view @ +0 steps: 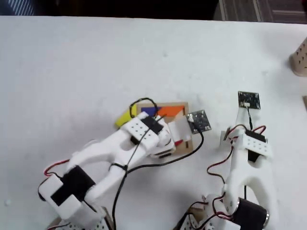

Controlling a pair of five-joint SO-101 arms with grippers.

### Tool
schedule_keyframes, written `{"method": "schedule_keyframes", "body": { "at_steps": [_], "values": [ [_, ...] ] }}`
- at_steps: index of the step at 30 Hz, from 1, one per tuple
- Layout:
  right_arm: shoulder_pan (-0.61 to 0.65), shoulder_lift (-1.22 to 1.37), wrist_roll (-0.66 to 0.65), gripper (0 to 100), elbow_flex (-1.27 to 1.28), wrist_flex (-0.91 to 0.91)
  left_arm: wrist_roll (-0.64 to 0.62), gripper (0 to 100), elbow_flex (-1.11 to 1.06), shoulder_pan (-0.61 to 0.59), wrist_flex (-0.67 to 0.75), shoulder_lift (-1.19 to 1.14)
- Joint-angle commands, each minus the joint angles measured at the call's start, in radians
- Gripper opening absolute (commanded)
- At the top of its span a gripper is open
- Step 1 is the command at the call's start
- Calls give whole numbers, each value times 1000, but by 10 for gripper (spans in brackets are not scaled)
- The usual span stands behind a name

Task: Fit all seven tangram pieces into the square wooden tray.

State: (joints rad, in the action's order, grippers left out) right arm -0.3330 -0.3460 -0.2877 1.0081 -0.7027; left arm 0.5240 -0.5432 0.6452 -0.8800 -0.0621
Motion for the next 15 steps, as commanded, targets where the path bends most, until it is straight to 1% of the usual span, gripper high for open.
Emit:
{"method": "schedule_keyframes", "body": {
  "at_steps": [1, 5, 12, 15],
  "values": [
    [12, -31, 6, 18, -37, 12, -6, 325, 41, -25, -41, 13],
    [13, -31, 5, 18, -37, 12, -5, 328, 43, -35, -58, 15],
    [28, -31, 5, 18, -29, 12, -14, 328, 84, -119, -63, 13],
    [38, -31, -37, 18, -23, 13, -14, 328, 83, -114, -66, 15]
  ]
}}
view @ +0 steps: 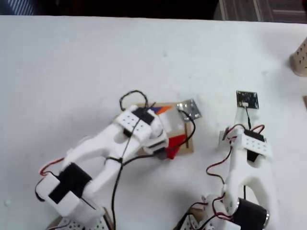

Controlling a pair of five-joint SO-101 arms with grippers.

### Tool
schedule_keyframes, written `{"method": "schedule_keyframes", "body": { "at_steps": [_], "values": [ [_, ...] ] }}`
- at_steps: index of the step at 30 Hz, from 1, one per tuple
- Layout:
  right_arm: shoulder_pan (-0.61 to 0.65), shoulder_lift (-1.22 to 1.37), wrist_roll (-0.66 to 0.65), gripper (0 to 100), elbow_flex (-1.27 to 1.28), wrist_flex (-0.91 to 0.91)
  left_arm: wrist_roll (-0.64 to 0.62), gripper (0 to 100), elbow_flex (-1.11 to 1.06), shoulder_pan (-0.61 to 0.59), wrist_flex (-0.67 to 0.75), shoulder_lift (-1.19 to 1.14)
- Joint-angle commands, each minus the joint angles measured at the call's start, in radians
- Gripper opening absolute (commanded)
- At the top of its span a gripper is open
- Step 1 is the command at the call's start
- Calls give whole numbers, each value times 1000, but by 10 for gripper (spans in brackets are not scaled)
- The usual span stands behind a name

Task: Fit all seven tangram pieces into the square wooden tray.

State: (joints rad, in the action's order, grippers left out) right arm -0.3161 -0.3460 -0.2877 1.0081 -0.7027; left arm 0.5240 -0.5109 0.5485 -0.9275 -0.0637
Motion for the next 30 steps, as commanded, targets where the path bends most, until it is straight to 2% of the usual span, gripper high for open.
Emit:
{"method": "schedule_keyframes", "body": {
  "at_steps": [1, 7, 15, 20, 24, 26, 28, 30],
  "values": [
    [27, -31, -48, 18, -21, 13, -14, 328, 55, -13, -35, 16],
    [31, -31, -58, 18, -21, 13, -15, 327, 26, 39, -101, 114],
    [33, -31, -63, 18, -21, 13, -5, 327, -164, 36, -100, 378],
    [62, -36, -66, 18, -21, 5, -14, 295, -218, -81, -100, 518],
    [111, -44, -72, 18, -11, -2, -15, 124, -219, -208, -100, 547],
    [131, -44, -130, 18, -5, -2, -15, 24, -219, -263, -98, 536],
    [151, -53, -175, 18, -5, -27, -25, 39, -219, -314, -74, 510],
    [166, -76, -183, 18, -2, -56, -114, 37, -218, -375, -34, 469]
  ]
}}
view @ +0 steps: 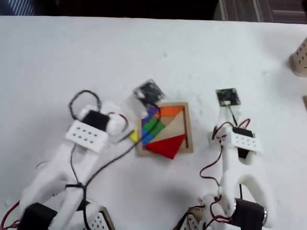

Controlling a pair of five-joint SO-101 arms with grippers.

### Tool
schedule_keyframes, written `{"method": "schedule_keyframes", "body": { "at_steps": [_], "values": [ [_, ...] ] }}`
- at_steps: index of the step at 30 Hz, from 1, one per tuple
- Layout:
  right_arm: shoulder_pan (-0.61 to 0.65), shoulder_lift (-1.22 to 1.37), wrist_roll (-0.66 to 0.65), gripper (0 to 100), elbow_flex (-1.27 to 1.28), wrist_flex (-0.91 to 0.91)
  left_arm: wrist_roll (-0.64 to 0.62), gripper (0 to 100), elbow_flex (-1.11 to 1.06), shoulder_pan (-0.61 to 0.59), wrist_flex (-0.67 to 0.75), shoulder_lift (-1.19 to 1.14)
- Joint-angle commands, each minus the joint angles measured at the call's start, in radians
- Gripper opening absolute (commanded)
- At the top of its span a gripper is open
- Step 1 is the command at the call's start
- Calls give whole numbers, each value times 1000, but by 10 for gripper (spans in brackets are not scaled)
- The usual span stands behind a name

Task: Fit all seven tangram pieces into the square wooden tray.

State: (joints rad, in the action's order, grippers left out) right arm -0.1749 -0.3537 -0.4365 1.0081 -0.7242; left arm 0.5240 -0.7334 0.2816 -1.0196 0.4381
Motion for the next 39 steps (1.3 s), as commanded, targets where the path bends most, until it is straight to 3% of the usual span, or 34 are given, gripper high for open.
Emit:
{"method": "schedule_keyframes", "body": {
  "at_steps": [1, 5, 7, 15, 19, 28, 39],
  "values": [
    [28, -81, -37, 18, 9, -41, -181, 23, 6, -150, 95, -59],
    [77, -145, -40, 18, 72, -122, -430, 23, 14, -314, 273, -182],
    [119, -171, -86, 18, 87, -205, -483, 23, 14, -355, 341, -234],
    [305, -197, -123, 18, 157, -285, -503, 23, 74, -369, 339, -305],
    [400, -197, -20, 18, 157, -274, -565, 23, 92, -400, 339, -323],
    [624, -197, 190, 18, 157, -202, -566, 23, 110, -417, 338, -344],
    [602, -197, 298, 18, 157, -8, -565, 23, 103, -410, 339, -346]
  ]
}}
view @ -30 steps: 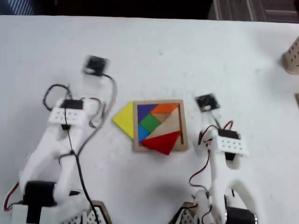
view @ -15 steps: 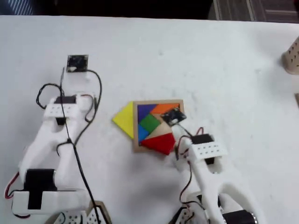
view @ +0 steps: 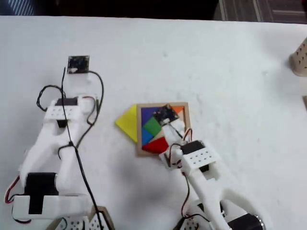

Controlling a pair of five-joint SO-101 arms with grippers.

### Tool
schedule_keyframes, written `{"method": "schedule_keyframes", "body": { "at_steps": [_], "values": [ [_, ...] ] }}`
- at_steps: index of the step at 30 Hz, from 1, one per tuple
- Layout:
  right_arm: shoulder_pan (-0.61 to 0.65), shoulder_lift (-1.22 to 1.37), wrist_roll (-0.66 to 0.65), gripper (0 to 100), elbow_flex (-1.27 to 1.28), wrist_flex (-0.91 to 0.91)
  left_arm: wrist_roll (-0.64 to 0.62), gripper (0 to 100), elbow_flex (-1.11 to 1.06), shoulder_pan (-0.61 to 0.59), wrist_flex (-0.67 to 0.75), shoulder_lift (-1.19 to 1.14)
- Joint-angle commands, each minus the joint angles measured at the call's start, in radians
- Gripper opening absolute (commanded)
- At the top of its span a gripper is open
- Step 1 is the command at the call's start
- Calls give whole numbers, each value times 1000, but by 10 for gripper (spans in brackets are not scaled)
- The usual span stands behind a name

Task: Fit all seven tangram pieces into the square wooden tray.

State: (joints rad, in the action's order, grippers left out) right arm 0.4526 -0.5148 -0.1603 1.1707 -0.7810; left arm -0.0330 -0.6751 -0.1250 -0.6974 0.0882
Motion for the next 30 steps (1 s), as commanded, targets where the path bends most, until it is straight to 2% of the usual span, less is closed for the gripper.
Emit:
{"method": "schedule_keyframes", "body": {
  "at_steps": [1, 9, 19, 30],
  "values": [
    [-39, -36, 21, 18, -6, 71, -8, 23, 44, -4, 17, 4],
    [-82, -38, 21, 18, -8, 274, -8, 23, 44, -4, 17, 4],
    [-73, -27, 21, 18, -97, 309, -6, 23, 44, -2, 18, 4],
    [-73, -2, 21, 18, -98, 487, -6, 23, 46, -2, 18, 2]
  ]
}}
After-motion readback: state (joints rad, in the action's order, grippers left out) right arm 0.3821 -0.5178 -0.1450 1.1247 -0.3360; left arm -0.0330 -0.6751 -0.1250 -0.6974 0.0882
